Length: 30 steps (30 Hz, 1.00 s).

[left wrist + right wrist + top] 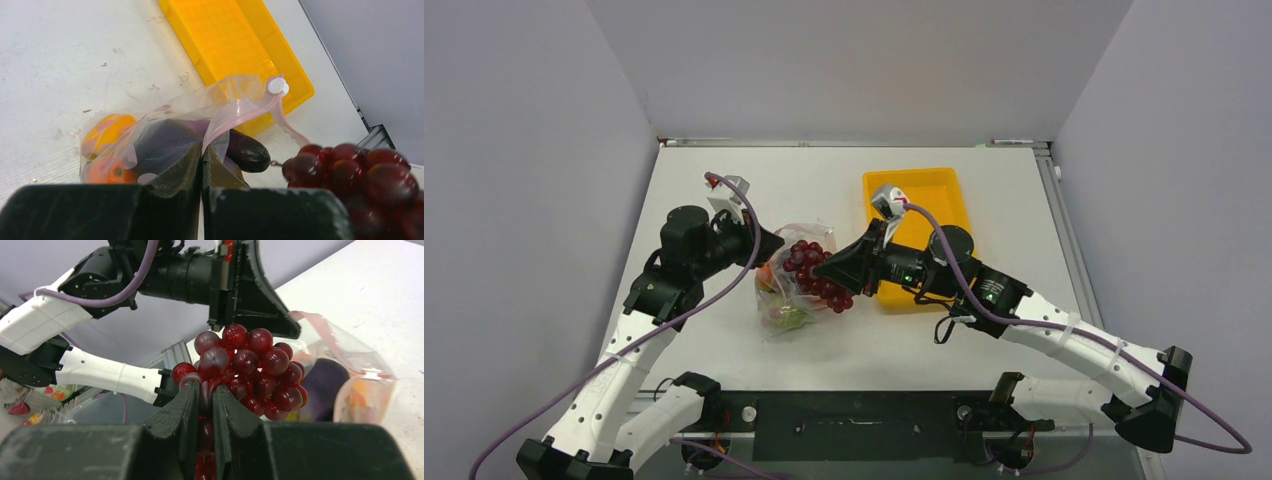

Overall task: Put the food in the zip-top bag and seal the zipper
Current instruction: Place the fake fruit in the zipper food storage bag.

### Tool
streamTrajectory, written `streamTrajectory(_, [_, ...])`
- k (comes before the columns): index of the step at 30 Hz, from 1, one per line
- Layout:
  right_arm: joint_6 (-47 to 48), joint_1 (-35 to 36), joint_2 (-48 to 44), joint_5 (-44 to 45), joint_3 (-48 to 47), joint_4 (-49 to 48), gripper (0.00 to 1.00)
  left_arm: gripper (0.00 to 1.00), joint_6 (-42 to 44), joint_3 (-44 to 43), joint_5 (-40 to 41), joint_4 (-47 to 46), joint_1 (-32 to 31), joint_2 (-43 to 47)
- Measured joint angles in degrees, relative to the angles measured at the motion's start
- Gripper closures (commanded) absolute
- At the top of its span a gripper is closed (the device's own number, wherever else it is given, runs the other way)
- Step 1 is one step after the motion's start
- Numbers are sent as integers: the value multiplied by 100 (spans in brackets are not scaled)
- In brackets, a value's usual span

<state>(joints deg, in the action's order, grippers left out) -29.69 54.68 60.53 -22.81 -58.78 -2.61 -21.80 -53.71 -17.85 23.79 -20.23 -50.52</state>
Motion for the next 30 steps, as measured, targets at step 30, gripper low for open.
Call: streamTrajectory(30, [772, 699, 1585, 1921, -1134, 1137, 95, 100, 0, 0, -66, -2, 4, -2])
